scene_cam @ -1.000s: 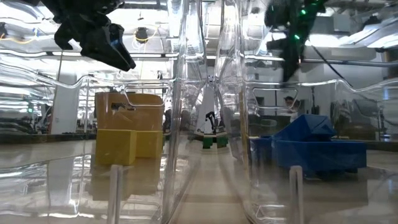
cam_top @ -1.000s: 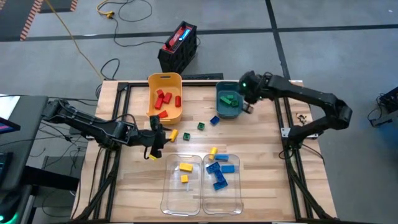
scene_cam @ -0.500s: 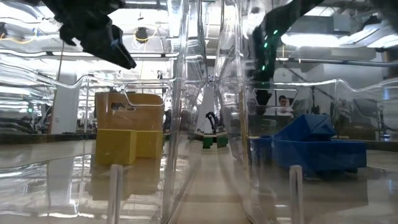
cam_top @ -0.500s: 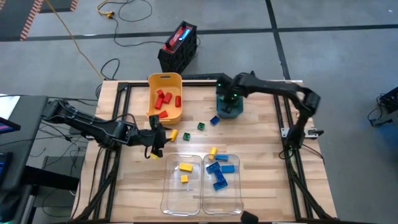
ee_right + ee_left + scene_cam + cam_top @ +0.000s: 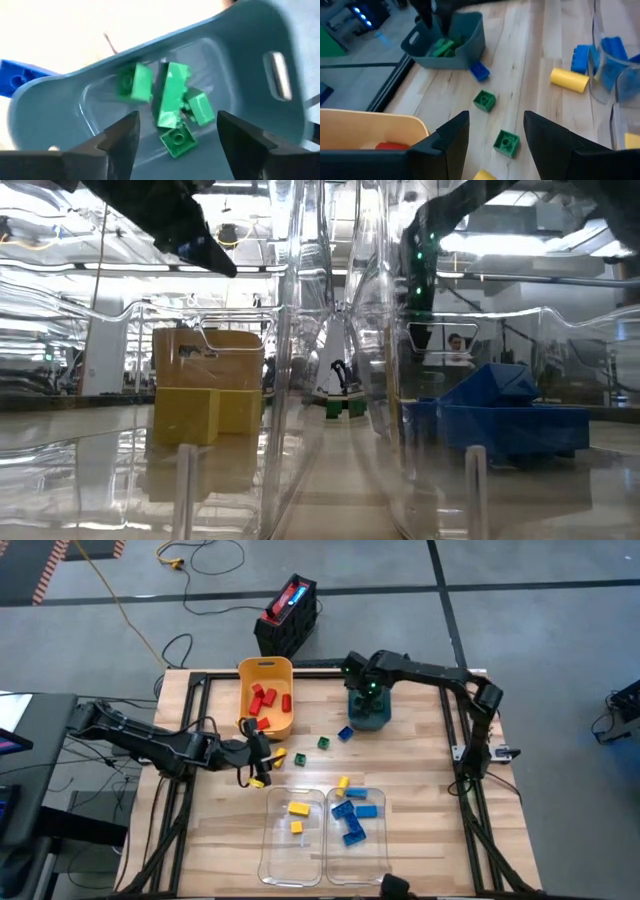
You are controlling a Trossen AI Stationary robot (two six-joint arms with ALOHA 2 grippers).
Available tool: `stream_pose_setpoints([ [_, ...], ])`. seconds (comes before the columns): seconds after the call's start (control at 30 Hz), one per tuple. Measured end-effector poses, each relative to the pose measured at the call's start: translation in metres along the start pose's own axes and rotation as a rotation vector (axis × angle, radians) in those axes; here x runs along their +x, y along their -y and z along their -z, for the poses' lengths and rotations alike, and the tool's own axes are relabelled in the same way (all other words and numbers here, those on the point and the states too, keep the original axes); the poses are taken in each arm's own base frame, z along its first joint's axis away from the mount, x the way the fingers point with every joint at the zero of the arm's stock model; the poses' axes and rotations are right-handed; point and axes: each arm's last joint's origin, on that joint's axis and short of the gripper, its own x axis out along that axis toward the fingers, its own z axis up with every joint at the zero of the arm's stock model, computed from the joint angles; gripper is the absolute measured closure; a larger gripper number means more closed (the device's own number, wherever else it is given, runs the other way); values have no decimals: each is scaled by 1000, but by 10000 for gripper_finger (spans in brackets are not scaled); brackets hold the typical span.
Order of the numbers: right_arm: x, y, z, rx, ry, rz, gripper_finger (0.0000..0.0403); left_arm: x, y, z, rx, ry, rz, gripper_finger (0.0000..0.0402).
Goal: Sort blocks
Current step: Put the yellow block into the left transparent bin
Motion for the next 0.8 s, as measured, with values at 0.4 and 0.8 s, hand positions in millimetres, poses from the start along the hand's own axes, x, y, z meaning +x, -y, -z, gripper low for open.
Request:
stream_pose_setpoints([
  [0.4, -124, -15, 31, 68, 501, 20, 120, 4, 3, 6, -3, -53, 7, 220],
  [0.8, -140, -84, 104, 117, 910, 41, 120, 8, -4, -4, -56, 28, -20, 220],
])
